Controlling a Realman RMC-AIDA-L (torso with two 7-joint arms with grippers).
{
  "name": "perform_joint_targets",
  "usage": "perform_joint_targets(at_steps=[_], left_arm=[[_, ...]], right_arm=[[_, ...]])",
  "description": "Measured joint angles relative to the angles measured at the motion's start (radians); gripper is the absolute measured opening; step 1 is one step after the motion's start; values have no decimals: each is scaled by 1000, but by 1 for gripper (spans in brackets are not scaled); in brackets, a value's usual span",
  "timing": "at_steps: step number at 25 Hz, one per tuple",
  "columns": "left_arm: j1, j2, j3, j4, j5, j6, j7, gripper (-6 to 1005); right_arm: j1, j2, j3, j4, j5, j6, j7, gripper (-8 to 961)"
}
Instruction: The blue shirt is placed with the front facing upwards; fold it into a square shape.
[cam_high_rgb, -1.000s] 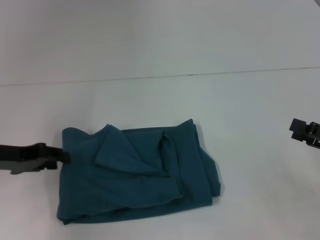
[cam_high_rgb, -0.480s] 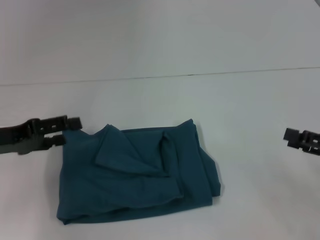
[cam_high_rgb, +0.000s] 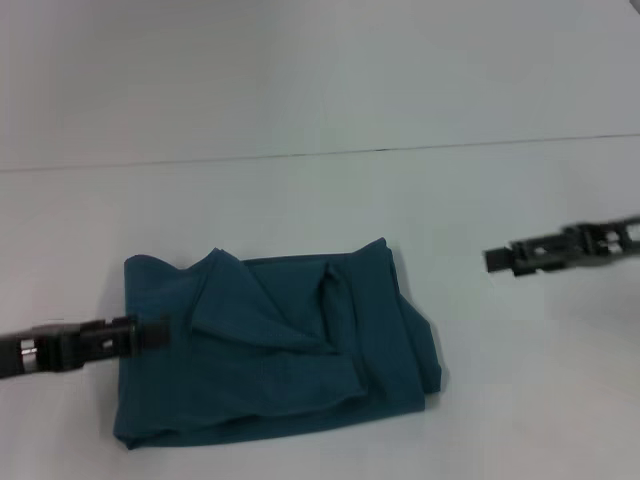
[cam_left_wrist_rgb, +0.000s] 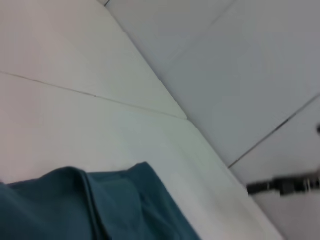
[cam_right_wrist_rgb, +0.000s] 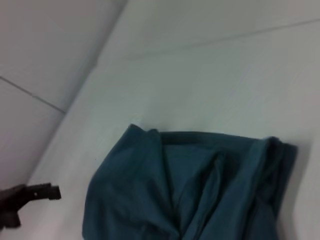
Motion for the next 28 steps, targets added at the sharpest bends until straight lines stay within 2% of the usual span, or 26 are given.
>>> perform_joint_targets(at_steps=[3, 5, 13, 17, 25, 28], left_arm=[[28, -13, -3, 1, 4, -8, 46, 952], [43, -19, -25, 1, 4, -21, 44, 952], [57, -13, -215, 2, -22, -35, -25, 951], [60, -11, -253, -3, -27, -34, -31, 951], [58, -19, -253, -28, -49, -47, -22, 950], [57, -20, -252, -40, -54, -53, -18, 950]], right_arm=[[95, 2, -39, -24, -63, 9, 99, 881], [142, 12, -69, -51, -104, 25, 157, 881], [262, 80, -253, -71, -188, 121, 245, 882], [298, 112, -296, -49, -212, 141, 308, 882], [317, 165, -295, 49, -172, 207, 361, 881], [325, 191, -299, 71, -161, 227, 355, 881]])
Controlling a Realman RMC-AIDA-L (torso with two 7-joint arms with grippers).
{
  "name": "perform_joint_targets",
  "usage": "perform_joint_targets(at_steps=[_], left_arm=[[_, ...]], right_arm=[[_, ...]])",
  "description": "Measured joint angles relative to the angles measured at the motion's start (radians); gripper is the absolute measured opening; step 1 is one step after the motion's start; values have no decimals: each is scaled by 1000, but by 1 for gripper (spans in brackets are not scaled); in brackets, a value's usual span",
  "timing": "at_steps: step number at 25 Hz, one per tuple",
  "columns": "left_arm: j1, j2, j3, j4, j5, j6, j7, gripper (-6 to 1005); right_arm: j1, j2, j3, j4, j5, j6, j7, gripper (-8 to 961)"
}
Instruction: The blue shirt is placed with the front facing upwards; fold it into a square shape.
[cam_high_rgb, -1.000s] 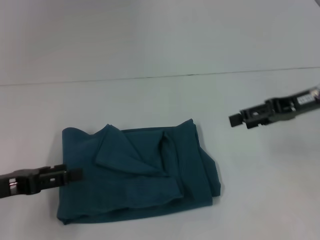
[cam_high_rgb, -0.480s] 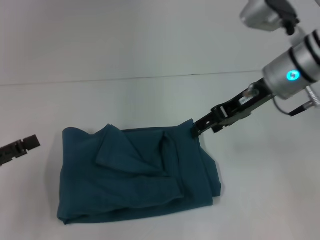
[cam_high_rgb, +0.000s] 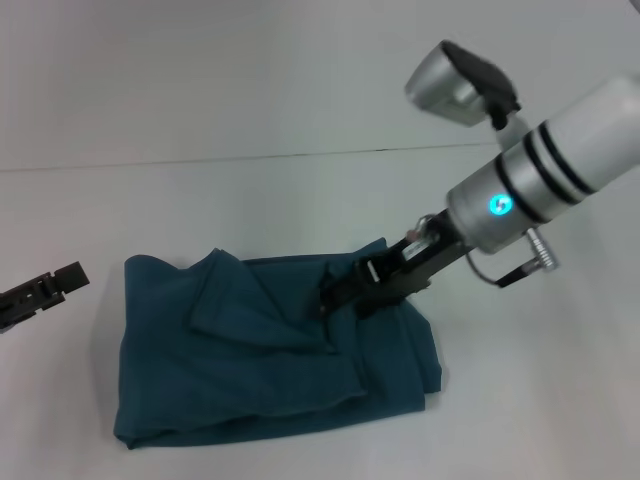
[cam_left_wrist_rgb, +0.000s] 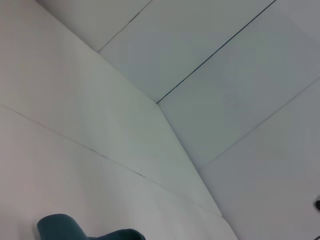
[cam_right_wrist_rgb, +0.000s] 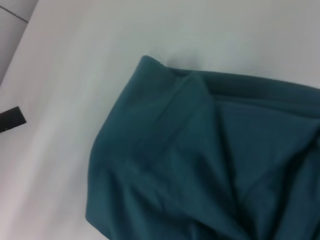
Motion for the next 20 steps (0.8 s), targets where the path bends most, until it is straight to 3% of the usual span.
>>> perform_joint_targets(at_steps=[5, 14, 20], left_arm=[[-3, 0, -4, -19, -2, -7, 9, 949], [-5, 0, 1, -42, -25, -27, 20, 949], [-3, 0, 1, -44, -25, -35, 22, 949]], right_arm=[[-1, 35, -1, 19, -1, 99, 0, 881], [5, 53, -98, 124, 17, 291, -60, 882], [1, 51, -107, 133, 100, 310, -125, 881]])
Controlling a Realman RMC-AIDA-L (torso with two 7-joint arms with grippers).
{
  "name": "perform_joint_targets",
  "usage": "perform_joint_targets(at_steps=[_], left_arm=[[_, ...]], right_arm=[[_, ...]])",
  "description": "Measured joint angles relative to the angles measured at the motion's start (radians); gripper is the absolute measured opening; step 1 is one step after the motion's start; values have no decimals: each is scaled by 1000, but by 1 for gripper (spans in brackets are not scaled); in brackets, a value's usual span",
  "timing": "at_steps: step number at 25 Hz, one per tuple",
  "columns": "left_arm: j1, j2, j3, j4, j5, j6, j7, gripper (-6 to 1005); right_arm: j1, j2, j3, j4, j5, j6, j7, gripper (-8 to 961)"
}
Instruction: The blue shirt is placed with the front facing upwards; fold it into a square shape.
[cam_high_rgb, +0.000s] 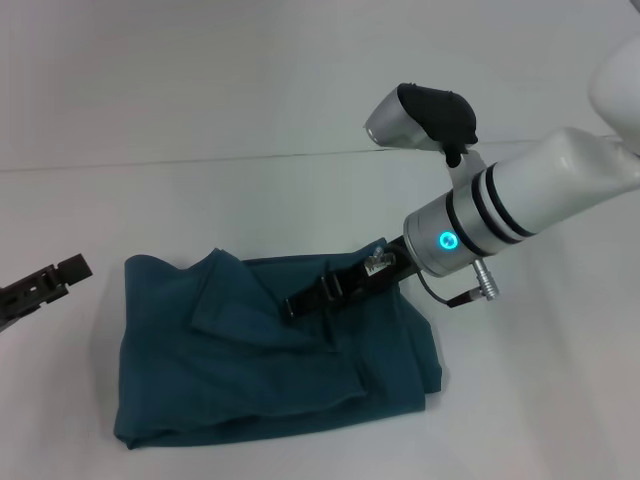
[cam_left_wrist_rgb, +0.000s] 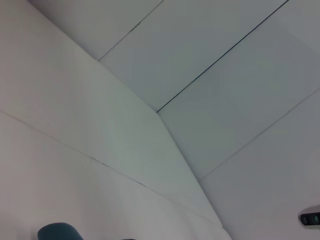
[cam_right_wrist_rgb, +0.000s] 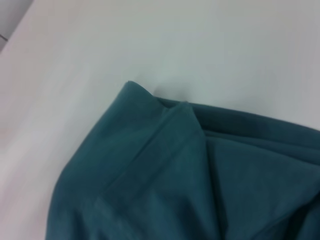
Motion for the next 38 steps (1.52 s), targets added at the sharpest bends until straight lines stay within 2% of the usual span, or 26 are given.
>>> perform_joint_targets(at_steps=[8, 14, 23, 32, 38], left_arm=[[-1, 0, -1, -4, 0, 0, 0, 949], [-2, -1, 1, -21, 0, -22, 1, 949], [-1, -2, 2, -36, 1, -32, 11, 949], [3, -2, 2, -40, 1, -49, 14, 949], [6, -5, 2, -40, 2, -53, 14, 949]], right_arm=[[-26, -8, -1, -86, -10, -55, 45, 881], [-23, 2, -6, 8, 46, 73, 39, 882], [-27, 6, -8, 56, 104, 154, 6, 881], [-27, 3, -7, 94, 170, 171, -1, 881], [-22, 2, -8, 88, 185, 118, -2, 881]])
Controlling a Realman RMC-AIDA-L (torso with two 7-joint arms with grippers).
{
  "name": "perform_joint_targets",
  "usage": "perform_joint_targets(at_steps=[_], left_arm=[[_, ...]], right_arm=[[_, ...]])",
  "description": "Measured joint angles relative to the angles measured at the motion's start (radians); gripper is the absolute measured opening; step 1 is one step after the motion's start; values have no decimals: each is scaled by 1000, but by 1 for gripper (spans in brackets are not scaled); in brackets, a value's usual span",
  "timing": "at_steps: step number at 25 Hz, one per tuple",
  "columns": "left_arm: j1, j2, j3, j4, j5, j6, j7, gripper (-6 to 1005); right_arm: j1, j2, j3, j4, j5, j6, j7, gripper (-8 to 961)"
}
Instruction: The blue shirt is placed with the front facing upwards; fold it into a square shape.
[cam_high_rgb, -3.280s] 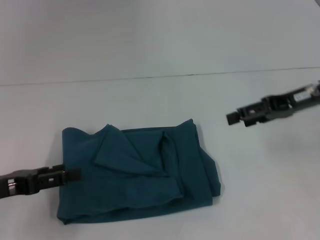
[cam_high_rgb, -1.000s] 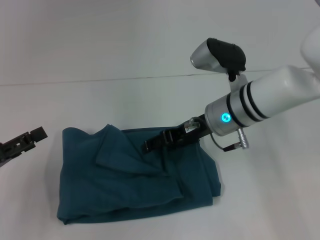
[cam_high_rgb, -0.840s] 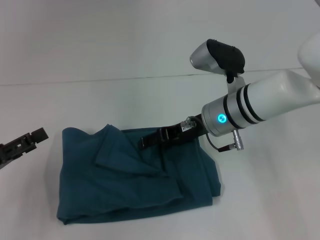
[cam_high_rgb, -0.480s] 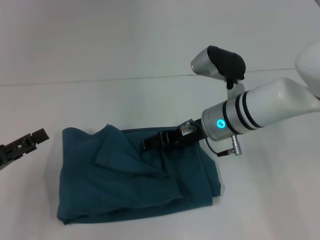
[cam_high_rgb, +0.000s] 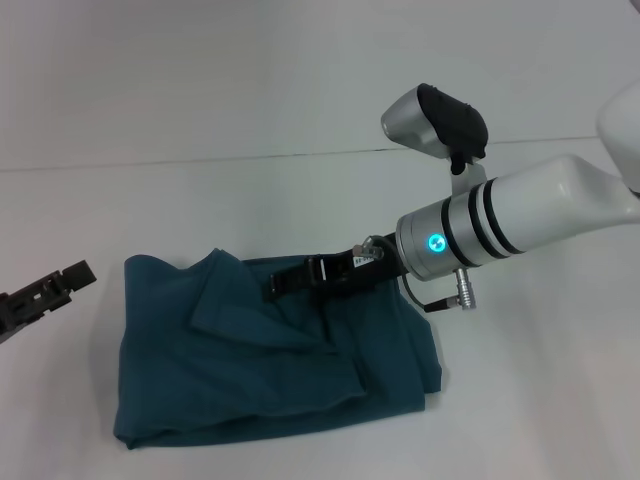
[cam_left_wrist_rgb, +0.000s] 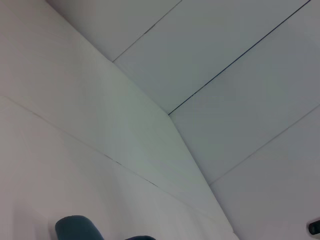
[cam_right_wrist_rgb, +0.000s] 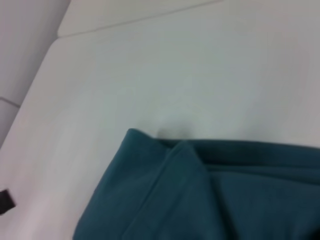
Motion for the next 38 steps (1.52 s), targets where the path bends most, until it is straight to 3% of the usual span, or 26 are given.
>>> perform_joint_targets(at_steps=[5, 12, 16, 21, 30, 38], left_arm=[[2, 0, 0, 0, 0, 0, 0, 949], [9, 0, -4, 0, 0, 3, -1, 949], [11, 0, -5, 0, 0, 2, -2, 949], [6, -1, -2, 0, -1, 0, -4, 949], [1, -5, -5, 0, -1, 0, -8, 949], [2, -6, -8, -4, -1, -3, -8, 949]], right_arm=[[2, -6, -8, -22, -4, -117, 12, 882], [-80, -29, -17, -222, -82, -353, 144, 882], [-113, -44, -11, -241, -97, -416, 168, 882], [-135, -50, -7, -230, -97, -429, 168, 882], [-128, -23, -7, -201, -92, -373, 160, 879], [-110, -19, -15, -162, -93, -370, 160, 873]])
